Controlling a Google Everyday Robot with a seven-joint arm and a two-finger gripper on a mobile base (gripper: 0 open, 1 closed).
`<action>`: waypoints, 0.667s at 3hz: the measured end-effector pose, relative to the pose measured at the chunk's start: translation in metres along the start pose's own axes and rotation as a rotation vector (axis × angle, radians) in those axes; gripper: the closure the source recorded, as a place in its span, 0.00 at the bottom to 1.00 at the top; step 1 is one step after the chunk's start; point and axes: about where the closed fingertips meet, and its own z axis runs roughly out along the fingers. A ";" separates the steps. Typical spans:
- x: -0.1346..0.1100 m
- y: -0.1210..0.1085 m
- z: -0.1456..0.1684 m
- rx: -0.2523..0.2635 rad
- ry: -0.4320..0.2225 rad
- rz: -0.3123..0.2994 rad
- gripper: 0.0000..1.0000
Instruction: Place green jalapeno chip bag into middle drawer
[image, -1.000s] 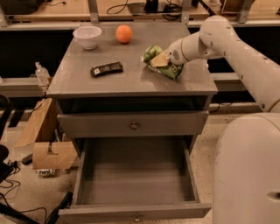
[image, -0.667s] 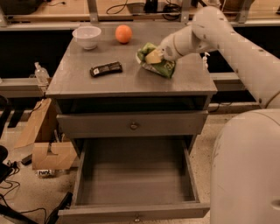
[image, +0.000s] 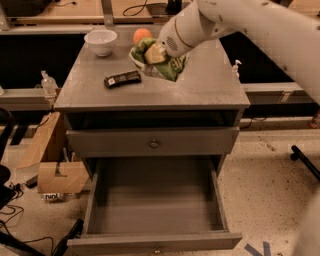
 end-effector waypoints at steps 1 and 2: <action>-0.004 0.040 -0.044 0.036 -0.030 0.008 1.00; 0.024 0.092 -0.096 0.077 -0.112 0.021 1.00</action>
Offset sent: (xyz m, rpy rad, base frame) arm -0.2022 -0.0917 0.0349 0.2794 -0.0840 -0.1724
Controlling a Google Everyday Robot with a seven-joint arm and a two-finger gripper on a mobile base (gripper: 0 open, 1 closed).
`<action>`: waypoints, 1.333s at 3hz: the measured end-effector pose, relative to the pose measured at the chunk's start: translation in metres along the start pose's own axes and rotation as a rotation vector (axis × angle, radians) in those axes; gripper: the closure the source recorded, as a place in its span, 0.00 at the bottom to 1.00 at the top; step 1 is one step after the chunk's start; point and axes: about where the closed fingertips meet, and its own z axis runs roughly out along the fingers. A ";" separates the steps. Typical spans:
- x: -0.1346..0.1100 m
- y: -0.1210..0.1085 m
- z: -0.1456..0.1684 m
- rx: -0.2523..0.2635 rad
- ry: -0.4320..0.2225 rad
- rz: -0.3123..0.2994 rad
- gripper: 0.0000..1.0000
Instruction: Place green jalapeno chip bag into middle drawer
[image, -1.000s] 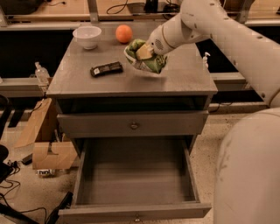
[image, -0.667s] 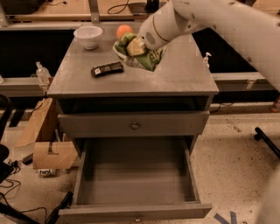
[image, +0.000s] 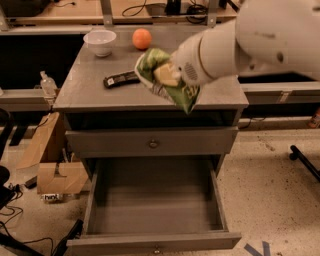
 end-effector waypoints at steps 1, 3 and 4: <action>0.049 0.013 -0.034 0.015 -0.016 0.038 1.00; 0.066 -0.002 -0.060 0.057 -0.044 0.067 1.00; 0.082 -0.004 -0.052 0.047 -0.046 0.095 1.00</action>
Offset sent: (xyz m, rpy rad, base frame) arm -0.0302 -0.0269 -0.0203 0.0218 0.0034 -0.0187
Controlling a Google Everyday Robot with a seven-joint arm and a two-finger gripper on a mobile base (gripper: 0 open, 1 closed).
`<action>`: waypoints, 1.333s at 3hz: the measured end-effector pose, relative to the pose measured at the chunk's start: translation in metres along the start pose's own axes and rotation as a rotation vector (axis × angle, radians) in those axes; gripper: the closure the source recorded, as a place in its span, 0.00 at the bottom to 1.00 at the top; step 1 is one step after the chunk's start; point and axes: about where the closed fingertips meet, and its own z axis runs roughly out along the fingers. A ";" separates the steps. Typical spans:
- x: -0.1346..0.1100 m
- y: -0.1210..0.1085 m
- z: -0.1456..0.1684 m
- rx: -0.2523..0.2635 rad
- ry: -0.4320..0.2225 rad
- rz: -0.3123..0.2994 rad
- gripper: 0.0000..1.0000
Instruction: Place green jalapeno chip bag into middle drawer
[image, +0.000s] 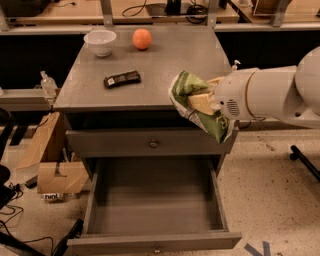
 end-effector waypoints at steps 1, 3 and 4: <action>0.056 0.010 0.022 -0.053 -0.004 0.091 1.00; 0.171 0.016 0.046 -0.179 -0.024 -0.025 1.00; 0.212 0.017 0.062 -0.192 0.064 -0.162 1.00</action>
Offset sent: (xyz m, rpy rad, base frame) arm -0.0278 -0.0616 -0.2160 -0.0223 -0.0792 0.3078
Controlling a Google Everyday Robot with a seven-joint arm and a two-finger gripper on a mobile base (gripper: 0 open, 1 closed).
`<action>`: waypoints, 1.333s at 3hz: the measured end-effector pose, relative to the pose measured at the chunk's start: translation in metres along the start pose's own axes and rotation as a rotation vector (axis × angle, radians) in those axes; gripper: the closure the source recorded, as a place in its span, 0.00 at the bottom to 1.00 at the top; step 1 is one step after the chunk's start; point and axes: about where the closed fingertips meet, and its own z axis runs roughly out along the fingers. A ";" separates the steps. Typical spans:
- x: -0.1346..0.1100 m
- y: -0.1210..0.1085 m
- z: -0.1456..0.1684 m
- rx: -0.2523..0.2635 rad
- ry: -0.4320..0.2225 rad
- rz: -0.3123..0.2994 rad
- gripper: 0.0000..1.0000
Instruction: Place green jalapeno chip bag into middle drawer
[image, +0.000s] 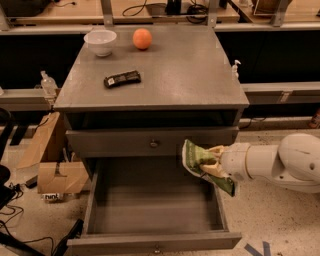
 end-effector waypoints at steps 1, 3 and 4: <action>0.007 0.000 0.004 -0.004 0.025 -0.024 1.00; 0.026 0.030 0.070 -0.103 0.039 -0.041 1.00; 0.058 0.045 0.130 -0.137 0.014 -0.034 1.00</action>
Offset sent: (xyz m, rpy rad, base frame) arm 0.0027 0.0233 -0.0253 -0.0455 0.0318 0.0671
